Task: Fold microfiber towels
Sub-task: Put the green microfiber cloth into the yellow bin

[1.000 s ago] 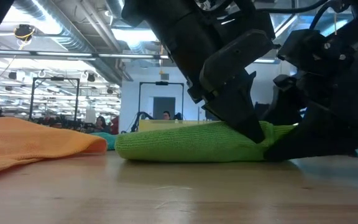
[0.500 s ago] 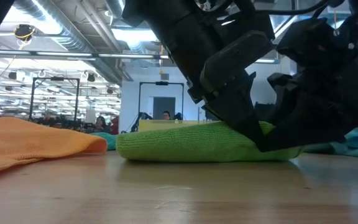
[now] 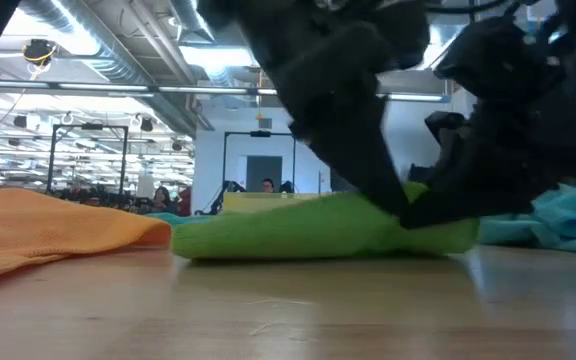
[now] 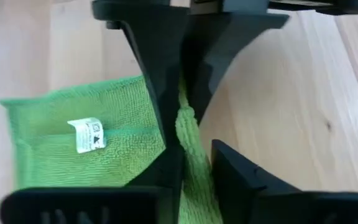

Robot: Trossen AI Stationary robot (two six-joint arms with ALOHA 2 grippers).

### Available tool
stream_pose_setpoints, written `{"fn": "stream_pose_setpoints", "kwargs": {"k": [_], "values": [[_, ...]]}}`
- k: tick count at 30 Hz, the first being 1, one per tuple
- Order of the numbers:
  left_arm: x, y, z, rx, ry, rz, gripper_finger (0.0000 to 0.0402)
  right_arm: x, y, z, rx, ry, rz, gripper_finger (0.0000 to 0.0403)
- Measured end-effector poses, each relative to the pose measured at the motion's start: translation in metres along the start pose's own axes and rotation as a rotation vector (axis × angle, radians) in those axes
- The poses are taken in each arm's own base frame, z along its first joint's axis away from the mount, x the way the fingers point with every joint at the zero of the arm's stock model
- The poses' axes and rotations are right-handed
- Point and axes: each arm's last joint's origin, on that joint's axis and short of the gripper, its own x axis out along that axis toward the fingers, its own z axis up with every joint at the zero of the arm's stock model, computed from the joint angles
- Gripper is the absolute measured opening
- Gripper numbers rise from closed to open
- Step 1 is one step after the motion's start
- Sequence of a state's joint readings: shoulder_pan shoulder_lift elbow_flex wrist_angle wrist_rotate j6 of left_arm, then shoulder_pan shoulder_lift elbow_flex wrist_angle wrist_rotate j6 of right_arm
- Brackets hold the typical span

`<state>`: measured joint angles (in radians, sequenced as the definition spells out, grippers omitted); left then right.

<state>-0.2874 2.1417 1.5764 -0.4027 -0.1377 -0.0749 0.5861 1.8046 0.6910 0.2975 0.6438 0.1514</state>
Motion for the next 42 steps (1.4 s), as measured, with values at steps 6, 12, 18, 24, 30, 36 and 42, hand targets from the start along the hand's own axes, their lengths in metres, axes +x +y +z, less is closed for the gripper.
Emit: {"fn": "stream_pose_setpoints", "kwargs": {"k": [6,12,18,24,30,36,42], "values": [[-0.047,-0.016,-0.004,0.029,0.099,0.078,0.0111,0.001,-0.001,-0.003,-0.007,0.022,0.010,0.0011],[-0.056,-0.061,-0.019,0.032,0.136,0.125,0.0121,0.003,-0.003,-0.005,0.018,0.034,0.008,0.0011],[-0.051,-0.098,-0.044,0.086,0.203,0.220,0.0142,0.003,-0.003,-0.004,0.040,0.036,0.019,0.0011],[-0.053,-0.106,-0.046,0.046,0.168,0.258,0.0180,0.005,-0.006,-0.004,0.046,0.038,0.012,0.0011],[-0.039,-0.093,-0.055,0.027,0.211,0.278,0.0211,0.006,-0.007,-0.004,0.051,0.038,0.008,0.0011],[-0.026,-0.079,-0.070,-0.035,0.260,0.291,0.0220,0.006,-0.007,-0.004,0.050,0.039,0.008,0.0011],[-0.024,-0.080,-0.076,-0.030,0.254,0.290,0.0220,0.006,-0.007,-0.004,0.049,0.041,0.008,0.0011]]}}
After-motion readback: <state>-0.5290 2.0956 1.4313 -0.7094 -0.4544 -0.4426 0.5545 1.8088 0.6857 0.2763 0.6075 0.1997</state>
